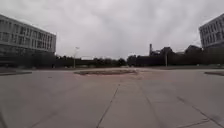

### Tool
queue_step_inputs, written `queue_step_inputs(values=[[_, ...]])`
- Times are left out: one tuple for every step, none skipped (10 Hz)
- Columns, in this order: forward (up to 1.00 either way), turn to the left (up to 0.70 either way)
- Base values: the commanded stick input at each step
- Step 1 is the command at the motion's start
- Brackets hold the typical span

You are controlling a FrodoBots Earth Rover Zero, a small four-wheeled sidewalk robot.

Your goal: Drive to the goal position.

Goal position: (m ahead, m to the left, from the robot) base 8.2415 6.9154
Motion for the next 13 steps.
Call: queue_step_inputs(values=[[0.47, 0.00], [0.00, 0.00], [0.00, 0.00], [0.00, 0.00], [0.00, 0.00], [0.00, 0.00], [0.00, 0.00], [0.00, 0.00], [0.00, 0.00], [0.07, 0.00], [0.90, 0.00], [1.00, 0.00], [1.00, 0.00]])
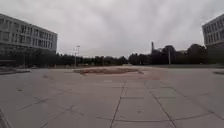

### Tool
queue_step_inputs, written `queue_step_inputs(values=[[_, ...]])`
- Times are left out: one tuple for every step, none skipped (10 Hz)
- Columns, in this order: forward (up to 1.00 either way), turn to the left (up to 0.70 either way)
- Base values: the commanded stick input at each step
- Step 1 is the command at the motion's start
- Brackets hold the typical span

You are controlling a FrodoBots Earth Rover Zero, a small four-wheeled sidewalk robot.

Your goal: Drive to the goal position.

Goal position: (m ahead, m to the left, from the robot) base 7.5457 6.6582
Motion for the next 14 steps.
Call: queue_step_inputs(values=[[1.00, 0.00], [1.00, 0.00], [1.00, 0.00], [1.00, 0.00], [1.00, 0.00], [1.00, 0.00], [1.00, 0.00], [0.53, 0.00], [0.00, 0.00], [0.00, 0.00], [0.00, 0.00], [0.00, 0.00], [0.00, 0.00], [0.00, 0.00]])
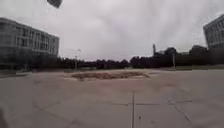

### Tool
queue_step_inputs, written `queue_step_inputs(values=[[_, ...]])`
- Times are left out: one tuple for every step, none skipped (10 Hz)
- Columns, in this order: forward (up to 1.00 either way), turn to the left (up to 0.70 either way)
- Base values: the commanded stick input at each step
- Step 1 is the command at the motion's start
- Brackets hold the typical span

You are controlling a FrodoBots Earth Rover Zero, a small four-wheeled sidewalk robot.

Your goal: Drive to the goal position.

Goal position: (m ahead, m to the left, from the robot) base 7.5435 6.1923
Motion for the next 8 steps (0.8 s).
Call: queue_step_inputs(values=[[0.00, 0.00], [0.00, 0.00], [0.00, 0.00], [0.04, 0.00], [0.49, 0.00], [0.82, 0.00], [0.86, 0.00], [0.87, 0.04]])
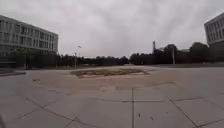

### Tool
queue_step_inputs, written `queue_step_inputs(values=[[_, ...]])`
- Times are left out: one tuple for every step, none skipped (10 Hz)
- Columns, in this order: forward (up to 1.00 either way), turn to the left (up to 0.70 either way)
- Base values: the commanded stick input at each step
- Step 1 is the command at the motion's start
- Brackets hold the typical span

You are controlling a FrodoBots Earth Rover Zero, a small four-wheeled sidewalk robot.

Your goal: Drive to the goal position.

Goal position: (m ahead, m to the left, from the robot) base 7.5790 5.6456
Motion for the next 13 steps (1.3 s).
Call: queue_step_inputs(values=[[0.87, 0.26], [0.87, 0.35], [0.87, 0.35], [0.87, 0.35], [0.87, 0.35], [0.87, 0.35], [0.87, 0.35], [0.87, 0.35], [0.87, 0.35], [0.87, 0.35], [0.87, 0.35], [0.87, 0.35], [0.87, 0.19]])
